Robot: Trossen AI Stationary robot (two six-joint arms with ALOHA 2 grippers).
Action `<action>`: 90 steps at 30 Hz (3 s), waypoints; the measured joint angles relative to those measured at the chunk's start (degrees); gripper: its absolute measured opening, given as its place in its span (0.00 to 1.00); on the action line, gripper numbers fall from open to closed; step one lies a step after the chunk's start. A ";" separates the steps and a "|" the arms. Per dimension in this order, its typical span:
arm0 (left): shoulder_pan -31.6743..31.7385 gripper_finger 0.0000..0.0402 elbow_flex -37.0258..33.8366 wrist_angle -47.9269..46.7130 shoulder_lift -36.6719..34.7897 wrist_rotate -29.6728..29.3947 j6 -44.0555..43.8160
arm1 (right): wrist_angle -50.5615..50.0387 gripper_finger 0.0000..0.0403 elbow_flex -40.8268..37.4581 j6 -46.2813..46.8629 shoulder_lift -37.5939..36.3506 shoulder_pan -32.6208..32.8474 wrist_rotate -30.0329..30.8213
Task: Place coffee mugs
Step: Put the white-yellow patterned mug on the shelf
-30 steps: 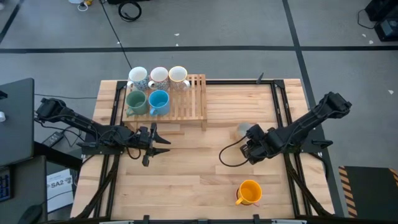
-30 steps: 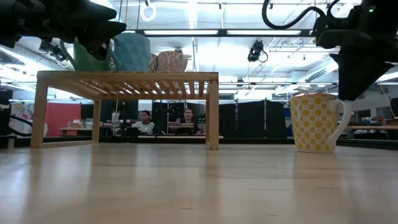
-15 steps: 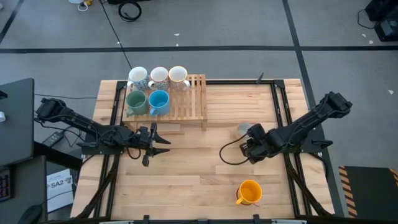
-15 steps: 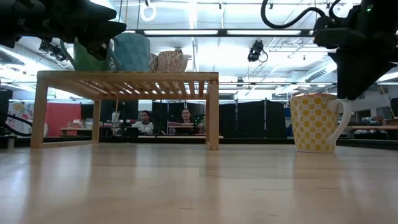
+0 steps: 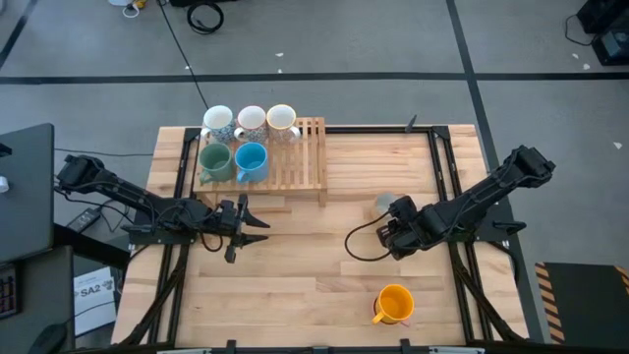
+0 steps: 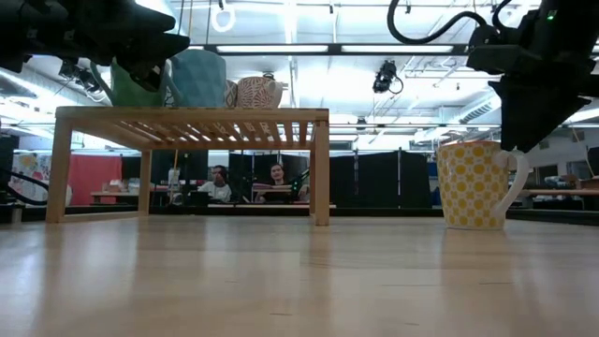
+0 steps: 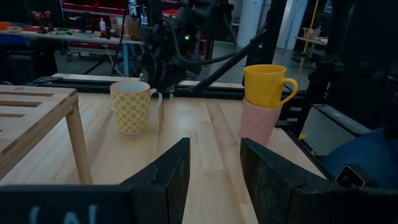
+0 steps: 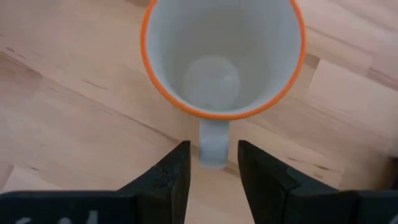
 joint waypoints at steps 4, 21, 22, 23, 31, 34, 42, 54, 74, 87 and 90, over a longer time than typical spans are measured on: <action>0.00 0.37 -0.01 -0.02 0.00 0.00 0.00 | 0.04 0.34 0.00 0.00 0.06 -0.01 1.52; 0.01 0.37 0.01 -0.42 -0.02 0.00 0.04 | -0.07 0.34 -0.02 -0.63 7.78 -1.90 -0.23; 0.00 0.37 0.01 -0.44 0.00 0.00 0.04 | 0.01 0.34 0.00 -0.63 8.00 -2.05 -0.51; 0.02 0.37 0.01 -0.46 0.00 0.00 0.05 | 0.02 0.34 -0.01 -0.65 8.17 -2.20 -0.65; 0.01 0.37 0.01 -0.80 0.00 0.00 0.04 | 0.31 0.33 -0.02 -3.44 8.28 -2.87 -2.04; 0.02 0.37 -0.01 -0.83 0.00 0.00 0.04 | 0.30 0.30 -0.02 -3.58 8.28 -3.31 -1.98; 0.00 0.37 -0.01 -0.83 -0.02 0.00 0.03 | 0.39 0.17 0.04 -3.74 8.22 -3.76 -1.72; 0.00 0.37 -0.01 -0.81 0.00 0.00 0.07 | -0.32 0.17 0.07 -5.65 8.19 -3.76 -1.67; 0.00 0.37 -0.01 -0.80 -0.02 0.00 0.11 | -10.94 0.17 12.14 -23.05 5.46 -12.72 -0.17; 0.02 0.37 -0.01 -0.79 0.00 0.00 0.11 | -12.67 0.17 29.32 -46.69 5.44 -25.00 6.56; 0.00 0.37 -0.01 -0.79 0.00 0.00 0.13 | -9.80 0.17 32.85 -52.74 5.42 -28.67 8.01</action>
